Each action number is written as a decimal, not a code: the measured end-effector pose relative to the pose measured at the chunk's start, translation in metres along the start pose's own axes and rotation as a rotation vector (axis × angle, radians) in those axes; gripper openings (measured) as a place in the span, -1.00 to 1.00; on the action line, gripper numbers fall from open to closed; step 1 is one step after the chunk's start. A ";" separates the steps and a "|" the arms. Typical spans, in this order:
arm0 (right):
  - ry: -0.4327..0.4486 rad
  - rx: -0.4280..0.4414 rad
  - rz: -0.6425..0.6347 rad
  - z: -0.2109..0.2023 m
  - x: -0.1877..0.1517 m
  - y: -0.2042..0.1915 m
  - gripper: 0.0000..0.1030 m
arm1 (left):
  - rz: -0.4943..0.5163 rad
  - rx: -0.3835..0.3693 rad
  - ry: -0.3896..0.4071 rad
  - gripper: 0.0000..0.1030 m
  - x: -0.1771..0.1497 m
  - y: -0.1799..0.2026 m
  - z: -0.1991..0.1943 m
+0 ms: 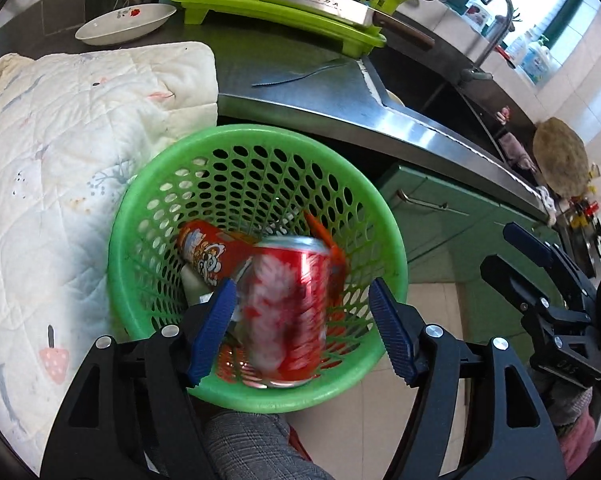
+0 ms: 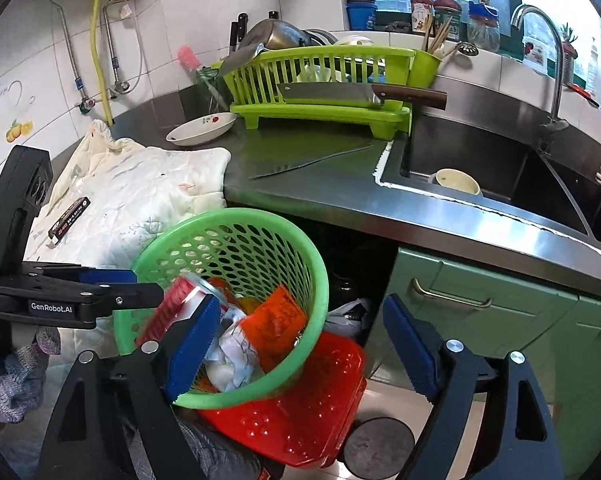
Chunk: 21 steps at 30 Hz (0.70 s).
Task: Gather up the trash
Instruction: 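Lower the red cola can into the green basket and open the left tool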
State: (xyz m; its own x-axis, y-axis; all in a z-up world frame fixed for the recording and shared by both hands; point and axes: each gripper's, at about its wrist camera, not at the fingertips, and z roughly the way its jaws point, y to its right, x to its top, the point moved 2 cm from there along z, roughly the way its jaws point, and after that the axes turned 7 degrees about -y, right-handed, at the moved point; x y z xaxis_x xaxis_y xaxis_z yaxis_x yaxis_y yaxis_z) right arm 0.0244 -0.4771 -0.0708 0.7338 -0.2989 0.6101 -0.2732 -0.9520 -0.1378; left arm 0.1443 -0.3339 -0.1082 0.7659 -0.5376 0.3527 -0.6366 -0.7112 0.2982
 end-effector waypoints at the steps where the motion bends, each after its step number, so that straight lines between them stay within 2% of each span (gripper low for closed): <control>1: -0.001 0.003 0.000 0.000 -0.001 -0.001 0.56 | -0.002 0.002 0.003 0.33 -0.001 -0.001 -0.002; 11: 0.009 0.041 -0.021 -0.003 0.001 -0.024 0.59 | -0.038 0.067 0.066 0.35 -0.014 -0.035 -0.043; 21: 0.013 0.091 -0.074 -0.003 0.011 -0.064 0.66 | -0.116 0.191 0.158 0.35 -0.022 -0.093 -0.090</control>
State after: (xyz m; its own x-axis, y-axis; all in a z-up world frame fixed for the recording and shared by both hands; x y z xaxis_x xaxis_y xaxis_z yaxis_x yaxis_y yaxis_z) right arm 0.0477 -0.4192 -0.0529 0.7418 -0.2271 0.6310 -0.1603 -0.9737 -0.1620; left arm 0.1781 -0.2148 -0.0636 0.7991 -0.3810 0.4650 -0.5055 -0.8445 0.1769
